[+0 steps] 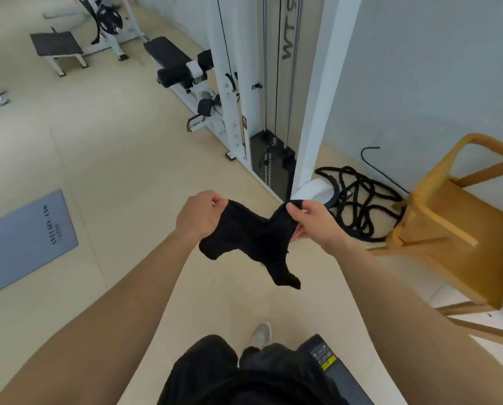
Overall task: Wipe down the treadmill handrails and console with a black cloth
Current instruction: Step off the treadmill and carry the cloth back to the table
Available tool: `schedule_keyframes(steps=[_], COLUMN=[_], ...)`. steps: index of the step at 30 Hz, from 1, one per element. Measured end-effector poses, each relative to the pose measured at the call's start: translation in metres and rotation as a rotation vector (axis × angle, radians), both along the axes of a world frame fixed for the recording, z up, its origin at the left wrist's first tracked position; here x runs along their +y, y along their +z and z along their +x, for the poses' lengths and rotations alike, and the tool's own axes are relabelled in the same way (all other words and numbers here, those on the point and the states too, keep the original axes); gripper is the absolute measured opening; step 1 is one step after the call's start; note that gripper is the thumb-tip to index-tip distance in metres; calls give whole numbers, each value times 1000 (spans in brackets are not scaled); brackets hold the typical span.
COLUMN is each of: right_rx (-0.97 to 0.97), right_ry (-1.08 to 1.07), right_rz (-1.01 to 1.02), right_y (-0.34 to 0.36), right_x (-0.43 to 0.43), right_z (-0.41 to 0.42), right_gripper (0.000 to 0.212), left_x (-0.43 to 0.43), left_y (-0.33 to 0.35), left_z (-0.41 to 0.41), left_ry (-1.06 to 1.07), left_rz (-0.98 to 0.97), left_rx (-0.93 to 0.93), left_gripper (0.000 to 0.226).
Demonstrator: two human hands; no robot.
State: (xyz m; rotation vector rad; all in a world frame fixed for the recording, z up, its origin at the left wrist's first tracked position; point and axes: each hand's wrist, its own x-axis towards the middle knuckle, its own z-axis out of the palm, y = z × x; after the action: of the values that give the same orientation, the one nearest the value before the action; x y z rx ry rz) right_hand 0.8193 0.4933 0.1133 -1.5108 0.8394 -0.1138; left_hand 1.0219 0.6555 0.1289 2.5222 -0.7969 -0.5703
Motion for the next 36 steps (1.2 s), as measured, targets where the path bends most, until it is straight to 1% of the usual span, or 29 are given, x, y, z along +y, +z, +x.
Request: schedule_keyframes(steps=[2,4,5,8,10,11,13,15,18,20,25,27,29,32,34,36], right_rx=[-14,20,44,127,155,169,173,171,237,294,436,467,508,579,625,636], right_ry=[-125,-185,-201,-319,-414,-478,-579,-639,-736,-786,-892,-897,-887,-860,-881,-929], right_rz=[-5,-56,-117,-328,-420,-457,-497,-509,-572,-586,-662,-674,-663,-629,-611,-607], right_y=[-29,-43,-47,-28,-15,-11,-3,3,17,23,27,30,33,33,30,28], right_x=[-38,-68,-78,-108,-131,-142,-163,-177,-192,-200,-205,-203,-202,-201,-201,-203], right_z=[21,23,18,1,-6,-10,-22,-37,-63,-83,-125,-139,-153,-181,-205,-232], right_gripper=[56,67,65,33,11,5,5,3,6,8,24,29,34,37,37,32], left_x=[-51,-95,-114,-185,-236,-260,-305,-343,-387,-411,-457,-466,-472,-480,-485,-490], left_y=[-42,-61,-63,-51,-40,-35,-28,-23,-10,-4,1,2,5,3,0,-3], left_z=[12,8,1,-19,-31,-39,-60,-83,-120,-142,-196,-220,-245,-282,-307,-331], left_ry=[17,50,62,27,-13,-15,0,2,-95,-148,-242,-274,-322,-369,-373,-365], left_rz=[-74,-121,-145,-199,-201,-195,-179,-125,12,71,197,233,275,353,391,416], left_rx=[196,374,464,834,1052,1139,1295,1410,1479,1476,1447,1449,1443,1444,1459,1491], left_gripper=[30,27,22,7,16,20,23,25,22,22,29,26,15,8,11,13])
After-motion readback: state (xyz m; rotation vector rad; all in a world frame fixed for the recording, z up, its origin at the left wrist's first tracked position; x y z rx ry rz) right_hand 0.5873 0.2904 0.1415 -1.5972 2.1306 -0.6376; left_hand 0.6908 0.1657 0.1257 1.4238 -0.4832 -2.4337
